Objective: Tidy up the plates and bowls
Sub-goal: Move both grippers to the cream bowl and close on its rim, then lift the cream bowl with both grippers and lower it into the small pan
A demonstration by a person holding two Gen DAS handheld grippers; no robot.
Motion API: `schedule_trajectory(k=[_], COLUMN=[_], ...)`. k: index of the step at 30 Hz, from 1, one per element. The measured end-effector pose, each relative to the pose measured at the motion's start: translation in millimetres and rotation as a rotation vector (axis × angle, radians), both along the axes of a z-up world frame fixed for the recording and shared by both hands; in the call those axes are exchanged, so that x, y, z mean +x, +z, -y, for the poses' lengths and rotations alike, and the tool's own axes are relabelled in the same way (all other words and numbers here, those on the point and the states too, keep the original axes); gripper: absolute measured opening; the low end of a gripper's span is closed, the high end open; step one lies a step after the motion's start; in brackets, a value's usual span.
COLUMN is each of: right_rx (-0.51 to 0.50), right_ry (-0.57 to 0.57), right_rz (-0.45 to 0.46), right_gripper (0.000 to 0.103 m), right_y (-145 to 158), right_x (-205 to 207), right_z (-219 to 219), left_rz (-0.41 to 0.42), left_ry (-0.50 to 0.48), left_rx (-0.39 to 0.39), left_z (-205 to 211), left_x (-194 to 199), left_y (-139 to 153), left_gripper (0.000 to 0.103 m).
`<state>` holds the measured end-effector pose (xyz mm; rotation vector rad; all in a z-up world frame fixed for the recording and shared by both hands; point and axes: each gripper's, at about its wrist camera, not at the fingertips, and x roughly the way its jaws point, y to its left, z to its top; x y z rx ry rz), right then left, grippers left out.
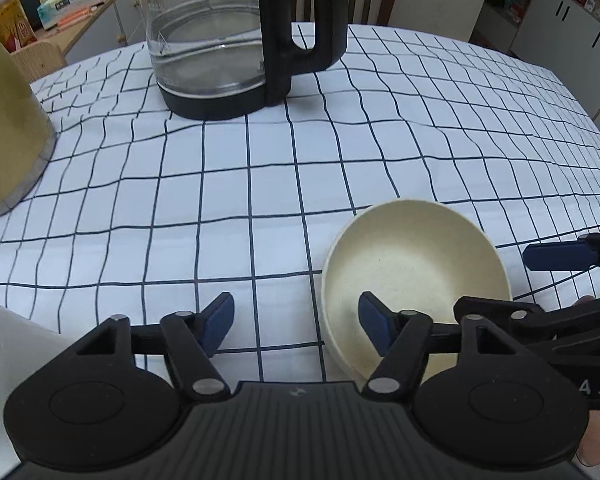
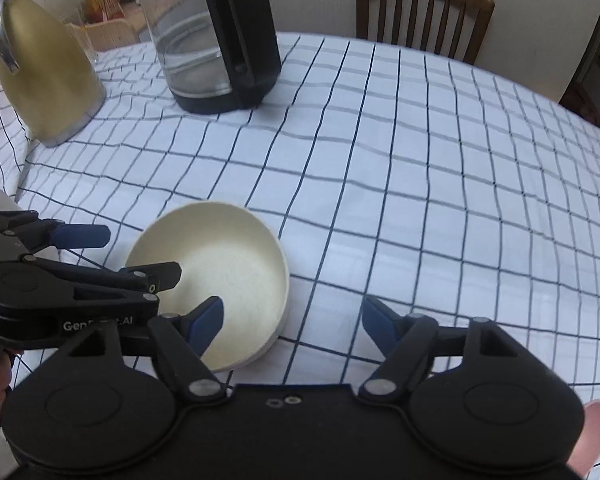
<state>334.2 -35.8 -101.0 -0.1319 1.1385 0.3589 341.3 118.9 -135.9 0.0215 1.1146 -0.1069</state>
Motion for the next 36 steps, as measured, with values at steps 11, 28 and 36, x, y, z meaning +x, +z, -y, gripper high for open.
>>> schedule_trajectory(k=[11,28,36], right_rx=[0.004,0.003,-0.01], right_ry=[-0.048,-0.042,-0.055], right_rz=[-0.042,-0.043,-0.006], right_gripper=[0.047,0.011,0.008], right_y=[-16,-19,-9], right_x=[6,9,3], right_z=[-3,-10,-9], left_rz=[-0.028,-0.047,-0.018], left_ry=[-0.008,-0.024,-0.034], left_rx=[0.012,-0.016,-0.001], left_z=[3,12,18], left_x=[6,6,-4], left_y=[-9,-9,4], left_gripper=[0.037,0.007,0.006])
